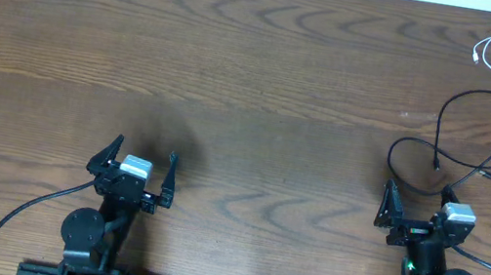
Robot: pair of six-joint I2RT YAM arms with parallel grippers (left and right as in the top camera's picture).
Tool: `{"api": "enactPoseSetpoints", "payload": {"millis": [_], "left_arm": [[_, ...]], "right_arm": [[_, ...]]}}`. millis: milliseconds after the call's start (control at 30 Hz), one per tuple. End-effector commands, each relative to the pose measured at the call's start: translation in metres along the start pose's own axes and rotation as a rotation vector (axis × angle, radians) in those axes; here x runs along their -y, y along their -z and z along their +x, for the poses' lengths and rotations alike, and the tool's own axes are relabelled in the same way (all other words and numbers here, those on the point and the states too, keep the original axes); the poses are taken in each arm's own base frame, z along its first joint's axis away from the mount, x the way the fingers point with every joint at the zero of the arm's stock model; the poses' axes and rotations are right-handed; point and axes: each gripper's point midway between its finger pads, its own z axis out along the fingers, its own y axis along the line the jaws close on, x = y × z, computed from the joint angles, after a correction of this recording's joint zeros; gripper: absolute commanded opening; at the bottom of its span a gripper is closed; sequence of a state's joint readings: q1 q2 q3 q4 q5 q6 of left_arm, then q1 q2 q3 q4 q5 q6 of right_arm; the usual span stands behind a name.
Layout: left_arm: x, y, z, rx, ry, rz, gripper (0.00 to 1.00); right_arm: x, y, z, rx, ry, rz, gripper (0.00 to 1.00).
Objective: Untangle cables
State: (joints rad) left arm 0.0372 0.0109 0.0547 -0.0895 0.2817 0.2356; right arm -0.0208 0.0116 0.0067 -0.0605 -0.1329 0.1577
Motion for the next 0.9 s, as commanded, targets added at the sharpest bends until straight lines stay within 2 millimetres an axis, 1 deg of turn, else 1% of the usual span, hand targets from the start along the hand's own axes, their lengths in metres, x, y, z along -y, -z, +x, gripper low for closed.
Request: {"api": "enactPoseSetpoints", "payload": {"millis": [0,267,333,867], "left_arm": [[0.0024,-0.002,0.0138,-0.031,0.015,0.006,1.0],[0.0024,-0.002,0.0138,-0.031,0.015,0.006,0.98],[0.0024,-0.002,0.0138,-0.031,0.015,0.006,1.0],[0.0024,-0.002,0.0138,-0.031,0.015,0.006,1.0]], "right_arm": [[-0.0009,0.0002,0.0004,0.0,-0.013,-0.001,0.99],[-0.0009,0.0002,0.0004,0.0,-0.013,-0.001,0.99],[-0.0009,0.0002,0.0004,0.0,-0.013,-0.001,0.99],[-0.0009,0.0002,0.0004,0.0,-0.013,-0.001,0.99]]}}
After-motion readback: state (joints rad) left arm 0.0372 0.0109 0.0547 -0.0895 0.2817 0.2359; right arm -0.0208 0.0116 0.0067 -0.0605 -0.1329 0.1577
